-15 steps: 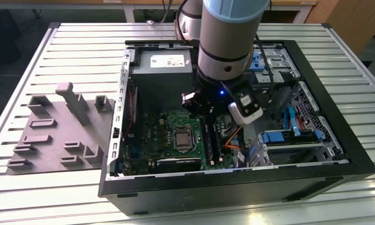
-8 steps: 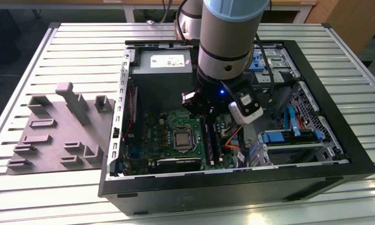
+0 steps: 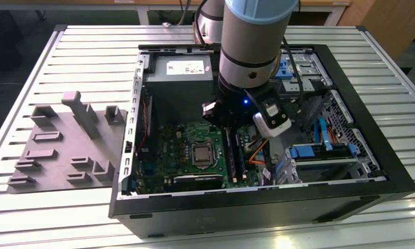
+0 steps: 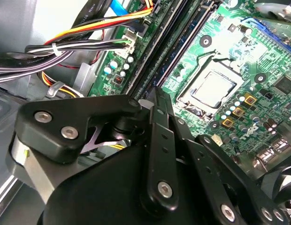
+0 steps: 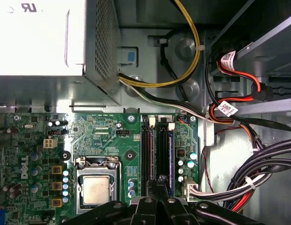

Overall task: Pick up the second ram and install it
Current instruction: 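Insert the second ram into the second slot, then press down the second ram until it locks into place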

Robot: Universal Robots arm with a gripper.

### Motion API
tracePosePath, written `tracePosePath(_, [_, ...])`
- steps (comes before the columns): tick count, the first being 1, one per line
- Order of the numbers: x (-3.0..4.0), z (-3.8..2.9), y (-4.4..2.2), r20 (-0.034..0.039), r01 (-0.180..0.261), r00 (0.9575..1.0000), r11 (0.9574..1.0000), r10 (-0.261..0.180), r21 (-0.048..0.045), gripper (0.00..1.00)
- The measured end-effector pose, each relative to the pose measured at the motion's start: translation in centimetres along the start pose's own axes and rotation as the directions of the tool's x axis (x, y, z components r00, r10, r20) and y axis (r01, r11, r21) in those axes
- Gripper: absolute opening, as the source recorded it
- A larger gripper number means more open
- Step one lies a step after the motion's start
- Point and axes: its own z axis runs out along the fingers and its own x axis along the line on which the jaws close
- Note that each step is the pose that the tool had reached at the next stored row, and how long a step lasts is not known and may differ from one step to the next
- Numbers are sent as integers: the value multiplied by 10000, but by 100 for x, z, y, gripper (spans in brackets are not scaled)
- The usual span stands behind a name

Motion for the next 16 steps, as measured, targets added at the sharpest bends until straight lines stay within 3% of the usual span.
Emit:
tracePosePath(7, [0, 0, 4, 4, 0, 10000, 10000, 0, 3, 11])
tracePosePath(16, [1, 9, 58, 5, 0, 10000, 10000, 0, 0, 11])
